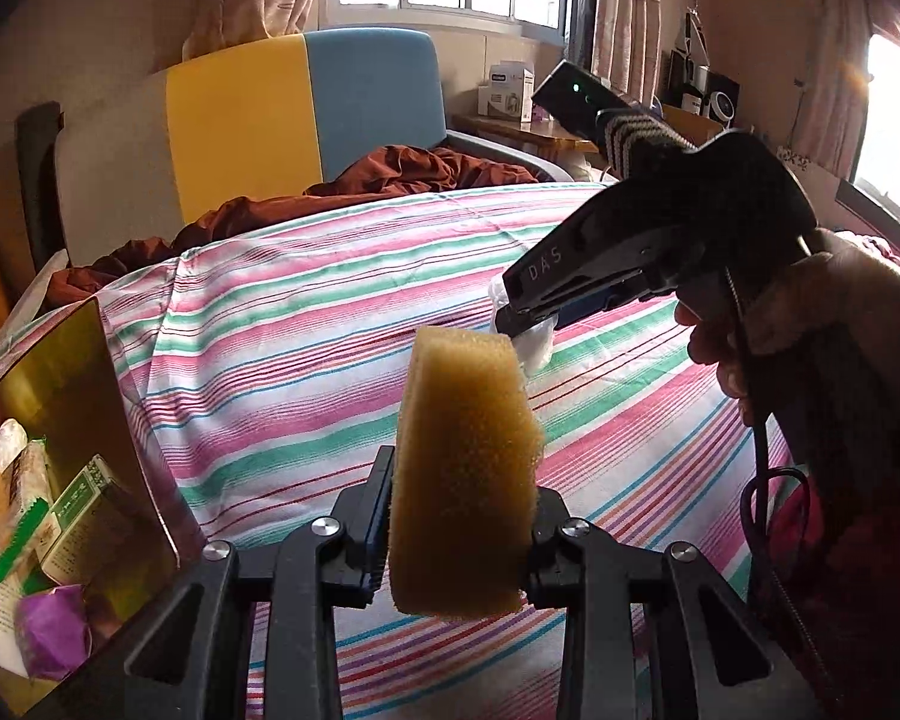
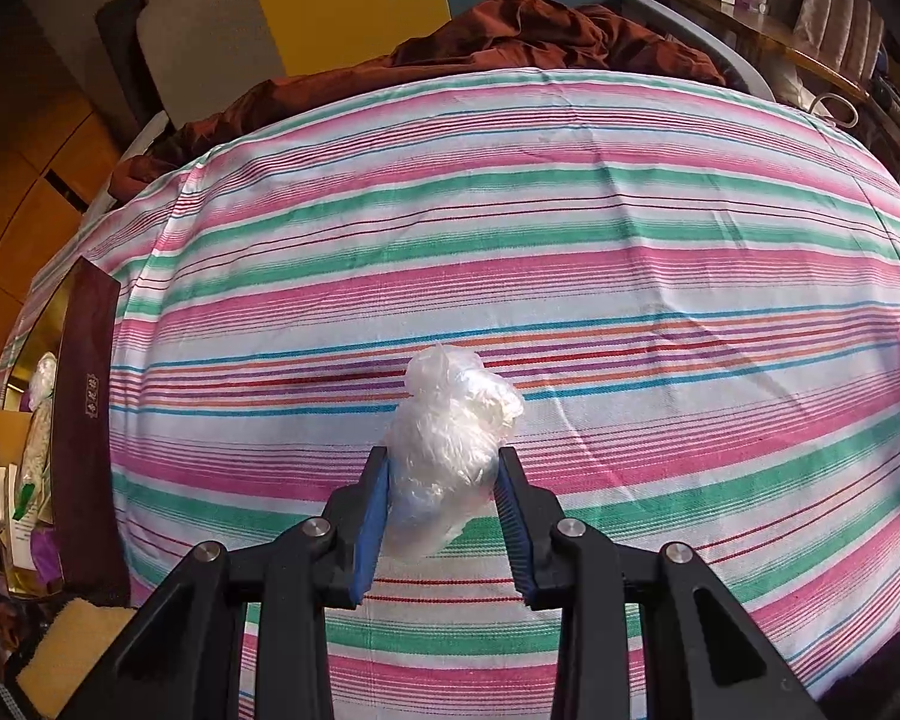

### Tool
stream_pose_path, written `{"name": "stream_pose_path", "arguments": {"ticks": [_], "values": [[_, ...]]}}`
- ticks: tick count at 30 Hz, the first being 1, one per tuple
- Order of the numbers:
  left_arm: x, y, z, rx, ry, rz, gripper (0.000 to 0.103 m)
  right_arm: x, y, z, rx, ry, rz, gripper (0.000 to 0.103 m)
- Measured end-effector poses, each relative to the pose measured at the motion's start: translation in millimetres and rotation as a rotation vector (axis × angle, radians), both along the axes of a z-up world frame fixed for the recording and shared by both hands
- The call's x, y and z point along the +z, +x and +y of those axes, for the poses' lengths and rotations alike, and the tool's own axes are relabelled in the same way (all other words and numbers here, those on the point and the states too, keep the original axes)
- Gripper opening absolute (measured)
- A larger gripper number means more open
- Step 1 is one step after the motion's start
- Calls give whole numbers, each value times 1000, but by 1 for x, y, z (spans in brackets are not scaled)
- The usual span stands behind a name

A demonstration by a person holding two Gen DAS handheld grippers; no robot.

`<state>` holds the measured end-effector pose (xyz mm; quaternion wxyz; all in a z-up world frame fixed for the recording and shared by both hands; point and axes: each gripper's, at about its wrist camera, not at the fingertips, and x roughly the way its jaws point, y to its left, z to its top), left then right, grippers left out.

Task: Organize objects
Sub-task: 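Carry the sponge to the tray with the left gripper while the right gripper holds the bag, then release the sponge into the tray with the left gripper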

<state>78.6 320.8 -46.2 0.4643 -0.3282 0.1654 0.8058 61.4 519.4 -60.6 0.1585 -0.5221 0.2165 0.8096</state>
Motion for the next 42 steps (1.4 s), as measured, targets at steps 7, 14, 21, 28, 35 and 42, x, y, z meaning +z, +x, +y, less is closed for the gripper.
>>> {"name": "stream_pose_path", "arguments": {"ticks": [7, 14, 21, 28, 35, 42], "values": [[26, -9, -33, 50, 69, -36, 34, 1, -3, -7, 38, 13, -2, 34], [53, -31, -77, 146, 147, -46, 34, -2, -7, -10, 40, 29, -11, 34], [62, -87, -149, 356, 206, -105, 34, -2, -10, -16, 59, 66, -23, 34], [48, -132, -218, 546, 217, -191, 34, -4, -16, -22, 78, 103, -37, 34], [30, -154, -235, 600, 227, -314, 34, -5, -18, -24, 94, 123, -46, 34], [21, -183, -198, 570, 140, -355, 35, -10, -21, -28, 119, 133, -70, 34]]}}
